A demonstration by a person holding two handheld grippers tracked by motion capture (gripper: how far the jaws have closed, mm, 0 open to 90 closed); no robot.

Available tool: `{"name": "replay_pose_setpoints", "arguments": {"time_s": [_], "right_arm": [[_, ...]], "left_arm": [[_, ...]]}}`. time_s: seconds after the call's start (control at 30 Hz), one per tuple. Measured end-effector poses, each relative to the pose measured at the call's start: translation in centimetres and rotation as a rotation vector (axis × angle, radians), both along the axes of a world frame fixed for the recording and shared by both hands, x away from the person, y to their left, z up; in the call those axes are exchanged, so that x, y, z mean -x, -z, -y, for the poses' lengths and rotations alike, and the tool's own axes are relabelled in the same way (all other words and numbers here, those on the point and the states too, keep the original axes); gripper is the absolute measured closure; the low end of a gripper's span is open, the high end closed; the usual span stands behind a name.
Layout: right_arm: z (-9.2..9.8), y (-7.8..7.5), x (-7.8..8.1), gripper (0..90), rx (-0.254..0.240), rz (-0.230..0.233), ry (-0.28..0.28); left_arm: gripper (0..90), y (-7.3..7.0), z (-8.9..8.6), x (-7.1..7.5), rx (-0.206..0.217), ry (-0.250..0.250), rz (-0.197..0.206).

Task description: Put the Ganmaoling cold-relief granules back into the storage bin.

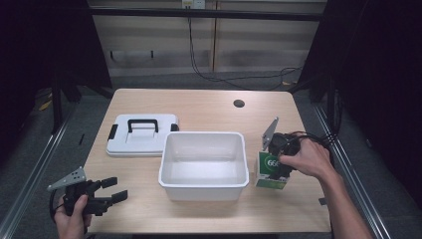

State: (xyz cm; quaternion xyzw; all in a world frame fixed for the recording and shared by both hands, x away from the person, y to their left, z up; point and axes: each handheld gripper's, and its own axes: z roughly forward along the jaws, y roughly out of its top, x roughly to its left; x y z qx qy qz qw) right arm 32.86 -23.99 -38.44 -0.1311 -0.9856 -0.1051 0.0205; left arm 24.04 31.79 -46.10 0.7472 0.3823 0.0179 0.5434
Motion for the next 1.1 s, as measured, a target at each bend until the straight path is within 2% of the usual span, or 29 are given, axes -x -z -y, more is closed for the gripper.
{"name": "replay_pose_setpoints", "arguments": {"time_s": [0.27, 1.1], "right_arm": [[0.2, -1.0, 0.1, 16.1, -0.006, 0.000, 0.004], [0.4, -3.9, 0.3, 16.1, 0.024, 0.022, 0.003]], "left_arm": [[18.4, 0.0, 0.1, 0.0, -0.002, 0.002, -0.001], [18.4, 0.0, 0.0, 0.0, 0.000, -0.002, 0.000]]}}
